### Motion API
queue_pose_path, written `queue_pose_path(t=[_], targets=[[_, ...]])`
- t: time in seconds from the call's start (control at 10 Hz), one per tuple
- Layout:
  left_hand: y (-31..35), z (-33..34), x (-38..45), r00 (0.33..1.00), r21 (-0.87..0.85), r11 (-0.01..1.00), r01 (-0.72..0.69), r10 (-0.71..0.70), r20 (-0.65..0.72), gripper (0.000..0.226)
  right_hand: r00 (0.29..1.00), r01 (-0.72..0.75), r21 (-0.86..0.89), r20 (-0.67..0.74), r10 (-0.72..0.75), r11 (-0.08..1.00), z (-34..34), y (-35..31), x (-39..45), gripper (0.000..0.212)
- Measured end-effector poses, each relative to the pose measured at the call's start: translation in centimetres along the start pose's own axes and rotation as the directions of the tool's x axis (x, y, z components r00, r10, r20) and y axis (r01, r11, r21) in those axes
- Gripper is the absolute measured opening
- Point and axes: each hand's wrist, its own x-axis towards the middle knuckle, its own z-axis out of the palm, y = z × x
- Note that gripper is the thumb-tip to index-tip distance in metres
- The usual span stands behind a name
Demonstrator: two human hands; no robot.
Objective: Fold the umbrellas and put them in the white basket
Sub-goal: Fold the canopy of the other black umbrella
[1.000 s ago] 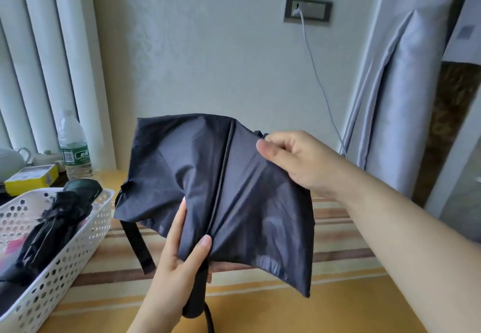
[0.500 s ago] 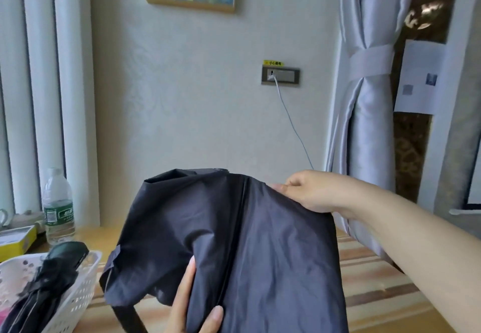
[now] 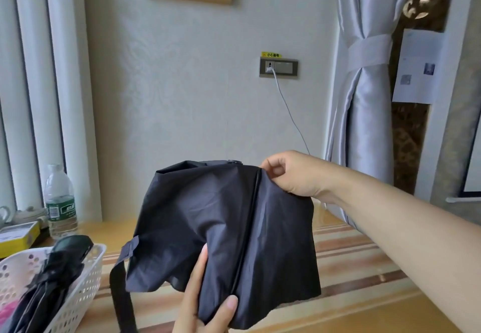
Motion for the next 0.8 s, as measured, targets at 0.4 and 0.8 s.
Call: queue_pose_path(t=[0.4,0.8], targets=[[-3.1,1.1,-0.7,0.996,0.032,0.996,-0.087,0.088,-0.023,0.074,0.995,-0.094,-0.162,0.016,0.098,0.982,-0.4,-0.6,-0.4,0.017],[-2.8,0.8,-0.9,0.998,0.094,0.995,-0.016,0.022,-0.066,0.075,0.997,-0.058,-0.336,0.03,0.073,0.94,-0.8,-0.6,-0.1,0.013]])
